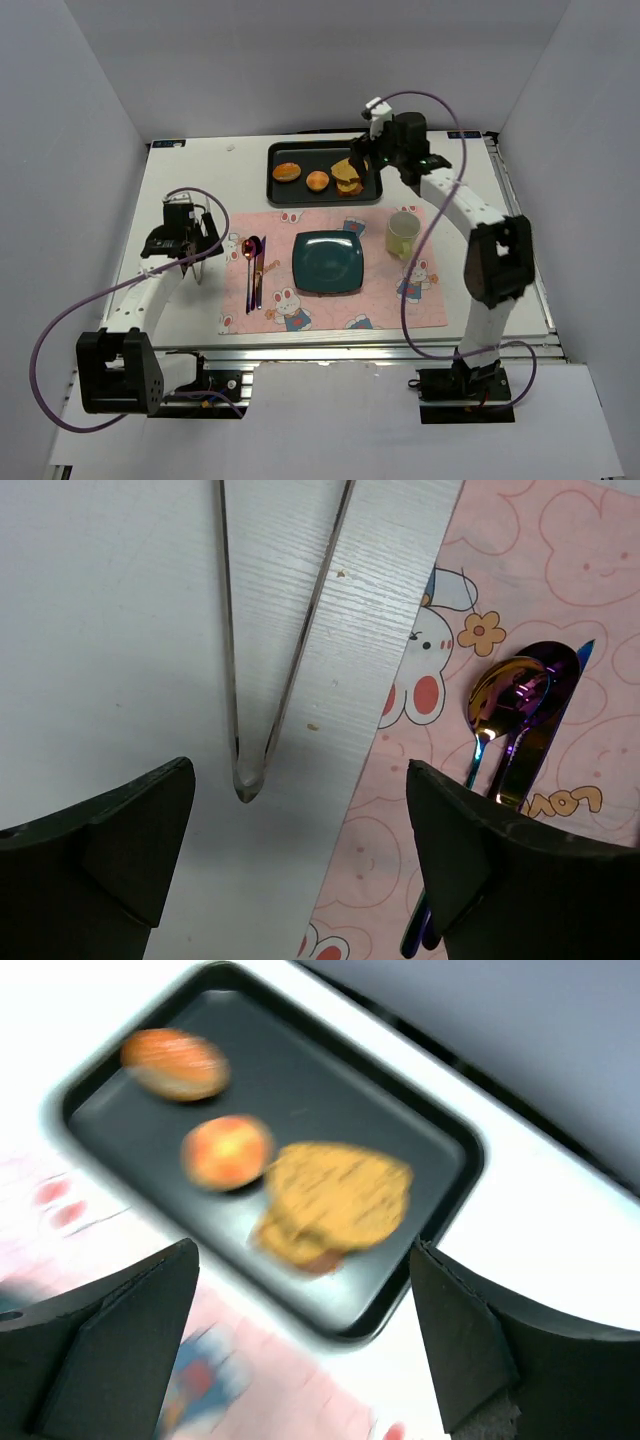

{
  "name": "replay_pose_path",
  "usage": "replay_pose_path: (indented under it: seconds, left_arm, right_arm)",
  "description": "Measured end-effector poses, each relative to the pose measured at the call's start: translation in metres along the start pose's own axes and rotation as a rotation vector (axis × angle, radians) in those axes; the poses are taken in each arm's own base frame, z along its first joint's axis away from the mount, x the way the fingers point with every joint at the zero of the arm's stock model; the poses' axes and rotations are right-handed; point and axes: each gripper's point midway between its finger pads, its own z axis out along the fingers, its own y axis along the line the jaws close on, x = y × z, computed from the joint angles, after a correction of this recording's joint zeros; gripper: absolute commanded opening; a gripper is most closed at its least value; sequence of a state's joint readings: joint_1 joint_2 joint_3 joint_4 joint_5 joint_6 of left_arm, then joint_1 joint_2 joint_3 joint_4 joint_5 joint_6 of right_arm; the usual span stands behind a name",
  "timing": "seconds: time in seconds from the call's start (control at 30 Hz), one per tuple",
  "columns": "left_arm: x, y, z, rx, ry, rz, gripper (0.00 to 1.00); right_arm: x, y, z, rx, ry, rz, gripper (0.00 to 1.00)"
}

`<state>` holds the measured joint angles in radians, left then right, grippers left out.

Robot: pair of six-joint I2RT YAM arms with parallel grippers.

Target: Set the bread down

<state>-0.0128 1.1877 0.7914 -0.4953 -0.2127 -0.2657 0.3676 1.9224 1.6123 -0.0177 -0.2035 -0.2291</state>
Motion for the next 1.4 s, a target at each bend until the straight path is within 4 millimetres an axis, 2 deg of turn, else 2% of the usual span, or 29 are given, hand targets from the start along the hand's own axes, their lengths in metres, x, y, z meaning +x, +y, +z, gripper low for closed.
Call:
replay_pose_path:
  seconds: [0.03,0.07,0.1,0.17,0.2,0.23,0.27,0.3,0.37,0.4,0.47,0.53,0.6,0.7,0.9,1.03,1.1,1.17,1.2,1.23,1.3,1.4]
  left_arm:
    - [0.001,-0.002,0.001,0.013,0.002,0.003,0.90]
    - [0.001,-0.002,0.003,0.019,0.001,0.004,0.74]
    - [0.002,-0.003,0.004,0.028,0.004,-0.001,0.65]
    - [0.005,0.000,0.008,0.032,0.019,-0.007,0.44]
    - [0.006,0.003,0.011,0.029,0.027,-0.012,0.26]
    - [0.006,0.005,0.014,0.028,0.034,-0.019,0.17]
    - [0.007,0.008,0.017,0.026,0.041,-0.018,0.08]
    - [0.008,0.010,0.020,0.023,0.050,-0.019,0.00]
    - [0.012,0.016,0.026,0.016,0.072,-0.016,0.00]
    - [0.015,0.018,0.028,0.013,0.084,-0.013,0.00]
    - [0.020,0.022,0.033,0.008,0.109,-0.007,0.32]
    - [0.022,0.024,0.037,0.009,0.119,-0.006,0.59]
    - [0.022,0.024,0.042,0.013,0.124,-0.004,0.66]
    - [0.026,0.022,0.051,0.029,0.141,0.003,0.74]
    - [0.037,0.014,0.074,0.068,0.212,0.040,0.75]
    - [0.033,0.010,0.090,0.087,0.221,0.074,0.73]
    - [0.023,0.010,0.099,0.087,0.214,0.092,0.70]
    - [0.011,0.009,0.110,0.088,0.195,0.101,0.56]
    - [0.008,0.009,0.114,0.091,0.193,0.109,0.42]
    - [0.004,0.009,0.117,0.093,0.189,0.113,0.36]
    - [-0.001,0.009,0.122,0.097,0.183,0.122,0.26]
    - [-0.002,0.010,0.123,0.098,0.177,0.126,0.15]
  right_arm:
    - [-0.003,0.007,-0.016,-0.030,-0.013,0.010,0.88]
    - [0.011,0.017,-0.020,-0.071,0.009,0.022,0.82]
    - [-0.009,0.023,-0.049,-0.132,-0.053,-0.011,0.77]
    - [-0.005,0.038,-0.084,-0.295,-0.104,-0.081,0.74]
    - [0.001,0.042,-0.099,-0.354,-0.124,-0.103,0.70]
    - [0.008,0.045,-0.112,-0.402,-0.134,-0.118,0.63]
    - [0.016,0.047,-0.123,-0.448,-0.137,-0.131,0.47]
    - [0.022,0.050,-0.130,-0.491,-0.140,-0.141,0.39]
    - [0.032,0.065,-0.137,-0.587,-0.139,-0.133,0.28]
    - [0.036,0.074,-0.140,-0.628,-0.136,-0.122,0.29]
    - [0.045,0.090,-0.147,-0.699,-0.130,-0.098,0.37]
    - [0.054,0.101,-0.151,-0.737,-0.121,-0.085,0.42]
    - [0.063,0.108,-0.154,-0.758,-0.106,-0.068,0.44]
    - [0.067,0.109,-0.155,-0.761,-0.099,-0.061,0.46]
    - [0.066,0.109,-0.155,-0.760,-0.100,-0.058,0.47]
    - [0.066,0.109,-0.155,-0.760,-0.095,-0.045,0.47]
    - [0.066,0.109,-0.155,-0.760,-0.094,-0.042,0.48]
    - [0.066,0.109,-0.155,-0.760,-0.093,-0.042,0.48]
    - [0.066,0.109,-0.155,-0.759,-0.093,-0.042,0.48]
    - [0.066,0.109,-0.155,-0.758,-0.093,-0.042,0.48]
    - [0.067,0.108,-0.155,-0.754,-0.090,-0.043,0.49]
    - [0.068,0.107,-0.154,-0.745,-0.085,-0.045,0.49]
